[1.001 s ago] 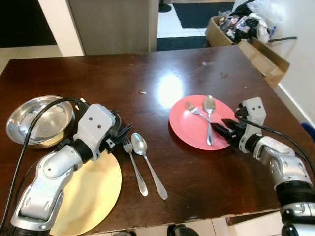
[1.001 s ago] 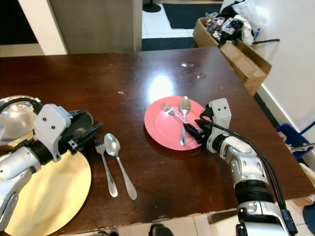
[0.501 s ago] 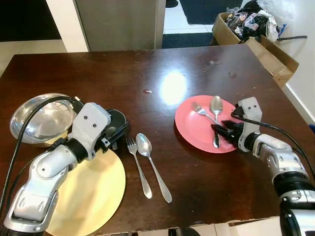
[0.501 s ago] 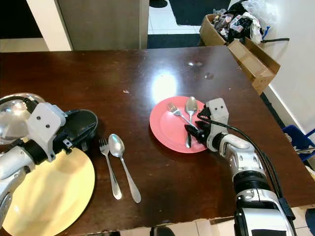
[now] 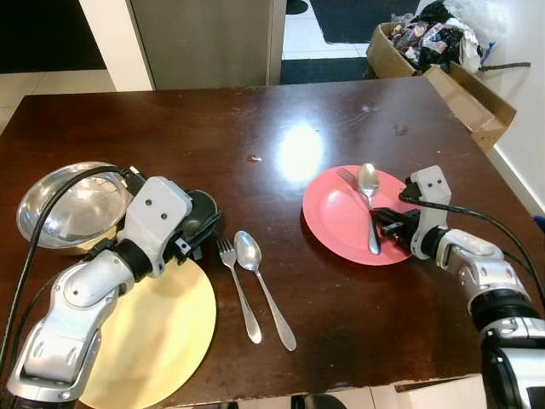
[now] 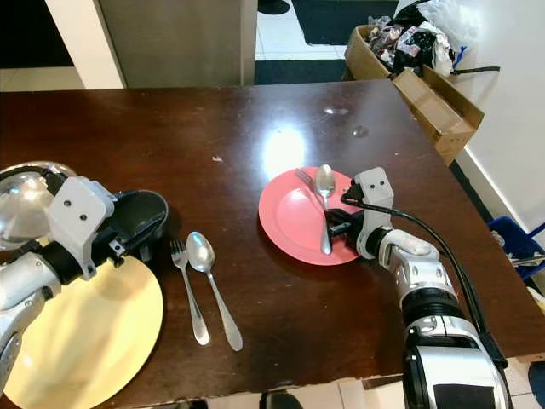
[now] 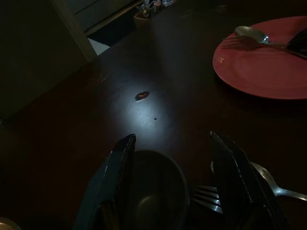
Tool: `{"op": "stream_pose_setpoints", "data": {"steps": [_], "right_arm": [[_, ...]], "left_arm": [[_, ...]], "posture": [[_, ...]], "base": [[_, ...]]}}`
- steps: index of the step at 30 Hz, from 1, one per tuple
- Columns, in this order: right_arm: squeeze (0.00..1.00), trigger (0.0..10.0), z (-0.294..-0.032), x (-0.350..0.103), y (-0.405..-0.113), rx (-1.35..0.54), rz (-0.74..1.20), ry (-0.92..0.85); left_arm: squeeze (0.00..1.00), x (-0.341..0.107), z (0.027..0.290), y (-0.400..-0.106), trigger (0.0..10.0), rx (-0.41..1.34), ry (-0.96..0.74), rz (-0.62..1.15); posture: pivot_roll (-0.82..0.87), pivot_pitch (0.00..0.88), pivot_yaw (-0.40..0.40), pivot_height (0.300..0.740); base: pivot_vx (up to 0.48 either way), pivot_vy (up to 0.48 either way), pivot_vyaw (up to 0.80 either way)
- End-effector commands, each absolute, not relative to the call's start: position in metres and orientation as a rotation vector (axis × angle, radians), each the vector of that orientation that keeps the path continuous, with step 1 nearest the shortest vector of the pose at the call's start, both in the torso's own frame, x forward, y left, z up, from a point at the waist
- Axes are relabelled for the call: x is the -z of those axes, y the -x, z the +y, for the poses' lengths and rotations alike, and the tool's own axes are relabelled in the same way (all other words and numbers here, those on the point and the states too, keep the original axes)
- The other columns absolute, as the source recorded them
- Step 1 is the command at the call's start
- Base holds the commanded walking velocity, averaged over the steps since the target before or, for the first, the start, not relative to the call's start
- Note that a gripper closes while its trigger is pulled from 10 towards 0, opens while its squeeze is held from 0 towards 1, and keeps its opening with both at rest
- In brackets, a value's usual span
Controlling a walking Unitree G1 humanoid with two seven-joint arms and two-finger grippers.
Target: Setting the table
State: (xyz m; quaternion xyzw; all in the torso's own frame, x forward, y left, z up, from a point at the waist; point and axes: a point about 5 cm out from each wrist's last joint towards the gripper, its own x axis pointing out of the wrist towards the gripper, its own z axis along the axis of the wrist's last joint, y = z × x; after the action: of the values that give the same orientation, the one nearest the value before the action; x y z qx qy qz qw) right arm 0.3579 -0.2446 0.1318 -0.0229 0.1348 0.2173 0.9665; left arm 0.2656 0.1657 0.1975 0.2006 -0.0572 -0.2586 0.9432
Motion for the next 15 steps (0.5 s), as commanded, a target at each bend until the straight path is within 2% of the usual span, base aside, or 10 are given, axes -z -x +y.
{"op": "stream_pose_setpoints", "data": {"steps": [1, 8, 9, 10, 15], "right_arm": [[0.0, 0.0, -0.246, -0.136, -0.358, -0.432, 0.234, 0.018], [0.0, 0.0, -0.234, -0.158, -0.36, -0.446, 0.093, 0.0], [0.0, 2.5, -0.23, -0.164, -0.36, -0.449, 0.054, -0.01], [0.0, 10.0, -0.222, -0.176, -0.358, -0.451, -0.016, -0.043], [0.0, 10.0, -0.202, -0.197, -0.345, -0.483, -0.14, -0.148]], "left_arm": [[0.0, -0.195, 0.162, -0.265, 10.0, 0.531, -0.413, -0.114], [0.0, -0.193, 0.164, -0.268, 10.0, 0.486, -0.402, -0.114], [0.0, -0.192, 0.165, -0.269, 10.0, 0.477, -0.4, -0.111], [0.0, -0.191, 0.166, -0.269, 10.0, 0.468, -0.395, -0.108], [0.0, -0.188, 0.166, -0.269, 10.0, 0.458, -0.396, -0.101]], "posture": [[-0.01, 0.076, 0.064, 0.74], [-0.02, 0.079, 0.059, 0.74], [-0.02, 0.079, 0.059, 0.74], [-0.02, 0.081, 0.06, 0.74], [-0.03, 0.085, 0.06, 0.74]], "base": [[0.0, 0.0, 0.0], [0.0, 0.0, 0.0], [0.0, 0.0, 0.0], [0.0, 0.0, 0.0], [0.0, 0.0, 0.0]]}}
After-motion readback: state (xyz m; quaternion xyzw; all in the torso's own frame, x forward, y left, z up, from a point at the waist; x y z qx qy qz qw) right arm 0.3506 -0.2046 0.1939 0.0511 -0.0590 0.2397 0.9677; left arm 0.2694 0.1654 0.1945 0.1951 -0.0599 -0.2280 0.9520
